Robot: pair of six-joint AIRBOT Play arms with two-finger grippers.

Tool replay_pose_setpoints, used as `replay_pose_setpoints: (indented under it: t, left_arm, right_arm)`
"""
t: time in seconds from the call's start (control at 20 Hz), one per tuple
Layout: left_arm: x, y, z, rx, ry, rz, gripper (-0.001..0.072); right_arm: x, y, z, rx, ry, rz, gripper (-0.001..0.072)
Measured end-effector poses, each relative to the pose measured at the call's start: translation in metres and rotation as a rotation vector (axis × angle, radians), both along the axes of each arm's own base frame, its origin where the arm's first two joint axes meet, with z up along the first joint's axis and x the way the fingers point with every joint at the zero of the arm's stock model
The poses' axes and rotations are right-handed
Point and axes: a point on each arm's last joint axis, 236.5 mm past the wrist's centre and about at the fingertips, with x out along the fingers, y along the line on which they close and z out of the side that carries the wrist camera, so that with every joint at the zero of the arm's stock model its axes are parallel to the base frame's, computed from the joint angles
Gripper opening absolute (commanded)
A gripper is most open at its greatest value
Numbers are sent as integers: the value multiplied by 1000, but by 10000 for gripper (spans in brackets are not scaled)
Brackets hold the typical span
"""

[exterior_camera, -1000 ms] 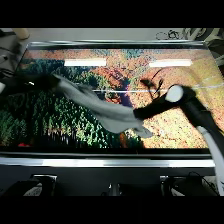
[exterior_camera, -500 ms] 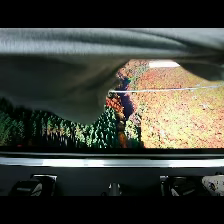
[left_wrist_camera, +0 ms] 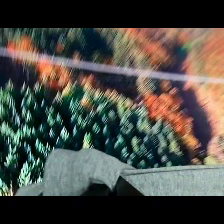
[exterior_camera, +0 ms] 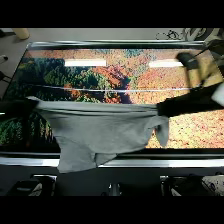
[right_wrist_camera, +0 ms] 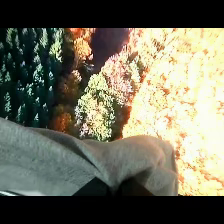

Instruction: Fold the shirts.

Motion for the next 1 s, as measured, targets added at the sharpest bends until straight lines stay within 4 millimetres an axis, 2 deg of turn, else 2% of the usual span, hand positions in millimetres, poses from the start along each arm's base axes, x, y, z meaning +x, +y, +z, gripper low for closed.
replay_pose_setpoints:
  t: [0.1,0.15,0.2,0.25,0.3,0.35,0.4,0.45,0.5,0.6,0.7,0.8,0.95,1.0]
  left_arm:
    - [20,-2,-68,-29,108,28,50]
    - [29,-5,-96,-49,155,43,220]
    - [36,-8,-121,-76,204,60,510]
    - [44,-13,-139,-113,241,78,699]
    - [51,-16,-149,-143,271,91,698]
    - [59,-17,-154,-157,291,92,698]
    - [67,-14,-150,-155,293,84,697]
    - [75,-7,-142,-143,287,73,688]
    - [79,5,-133,-118,294,62,684]
    - [78,41,-117,-51,325,69,684]
    - [54,69,-121,-18,431,86,683]
    - [22,77,-143,-30,559,86,681]
    - [-25,52,-191,-110,721,46,677]
    - [-34,42,-204,-138,743,42,677]
  right_arm:
    - [30,13,-67,35,44,-59,23]
    - [42,20,-92,63,59,-99,30]
    - [53,27,-117,99,77,-151,163]
    - [61,34,-134,136,93,-197,442]
    - [70,43,-144,184,95,-240,639]
    - [80,50,-146,222,85,-262,689]
    - [87,54,-142,238,72,-263,689]
    - [97,54,-129,240,38,-243,689]
    - [103,46,-118,216,19,-222,688]
    - [108,15,-99,150,16,-202,667]
    - [95,-22,-98,115,96,-219,632]
    - [71,-40,-112,150,215,-234,628]
    - [31,-35,-144,232,385,-217,628]
    - [20,-30,-154,252,428,-210,628]
